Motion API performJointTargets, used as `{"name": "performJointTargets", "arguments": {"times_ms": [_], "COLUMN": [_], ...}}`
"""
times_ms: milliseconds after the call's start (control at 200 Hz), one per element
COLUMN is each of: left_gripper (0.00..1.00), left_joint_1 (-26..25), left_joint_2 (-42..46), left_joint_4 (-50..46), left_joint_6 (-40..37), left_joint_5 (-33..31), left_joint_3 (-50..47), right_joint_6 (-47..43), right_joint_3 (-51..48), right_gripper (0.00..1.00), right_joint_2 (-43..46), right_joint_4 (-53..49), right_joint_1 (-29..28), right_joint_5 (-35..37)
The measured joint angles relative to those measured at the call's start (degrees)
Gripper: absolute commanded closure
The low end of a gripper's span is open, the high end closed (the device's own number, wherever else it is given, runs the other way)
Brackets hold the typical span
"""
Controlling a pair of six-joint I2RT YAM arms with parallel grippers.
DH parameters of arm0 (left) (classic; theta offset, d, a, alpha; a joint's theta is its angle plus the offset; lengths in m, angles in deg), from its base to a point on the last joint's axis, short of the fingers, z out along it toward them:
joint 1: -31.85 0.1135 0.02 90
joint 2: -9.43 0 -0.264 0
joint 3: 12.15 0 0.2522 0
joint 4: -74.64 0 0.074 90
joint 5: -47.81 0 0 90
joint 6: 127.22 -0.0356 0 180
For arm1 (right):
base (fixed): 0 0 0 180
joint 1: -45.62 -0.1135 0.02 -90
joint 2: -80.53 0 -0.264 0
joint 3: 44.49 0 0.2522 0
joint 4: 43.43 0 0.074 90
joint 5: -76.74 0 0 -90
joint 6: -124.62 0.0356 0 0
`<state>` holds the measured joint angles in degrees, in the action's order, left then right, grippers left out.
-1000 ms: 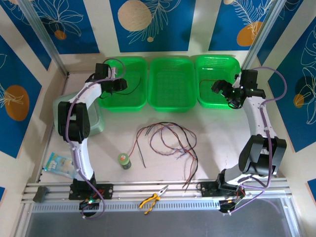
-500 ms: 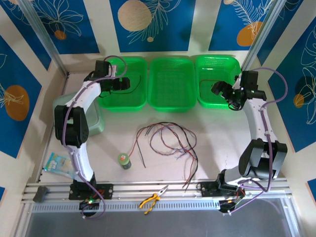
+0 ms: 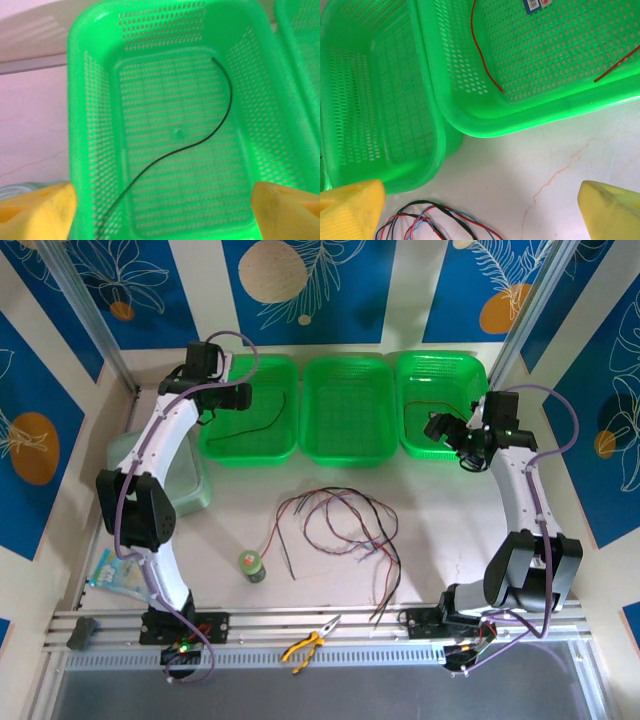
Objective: Untangle the cables
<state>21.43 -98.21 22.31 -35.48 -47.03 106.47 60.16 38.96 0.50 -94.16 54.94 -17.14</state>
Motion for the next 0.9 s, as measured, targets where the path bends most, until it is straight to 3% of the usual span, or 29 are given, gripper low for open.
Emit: {"name": "performJointTargets", "arguments": {"times_ms": [295, 615, 735, 900], "left_gripper": [0.38, 0.39, 0.38, 0.37], "left_joint_1": [1.09, 0.68, 0.11, -0.66], "left_joint_2": [-6.99, -7.28, -3.48, 7.61], "left_joint_4": [-12.07, -15.69, -14.27, -12.31], "left_joint_6": [-1.36, 1.22, 2.54, 5.07], "left_joint_5": [0.0, 7.89, 9.79, 12.15], "left_joint_3": [10.54, 4.13, -3.23, -11.61], "right_joint_6": [-0.02, -0.63, -2.1, -2.34], "right_joint_3": [0.02, -0.85, -0.98, -3.23], "right_gripper": [0.01, 0.01, 0.0, 0.12], "right_joint_2": [0.0, 0.02, -0.15, -0.52], "right_joint_4": [0.04, -0.39, -3.98, -8.76], "right_joint_1": [0.0, -1.05, -5.55, -12.83], "right_joint_5": [-0.02, 0.44, 3.54, 6.14]}}
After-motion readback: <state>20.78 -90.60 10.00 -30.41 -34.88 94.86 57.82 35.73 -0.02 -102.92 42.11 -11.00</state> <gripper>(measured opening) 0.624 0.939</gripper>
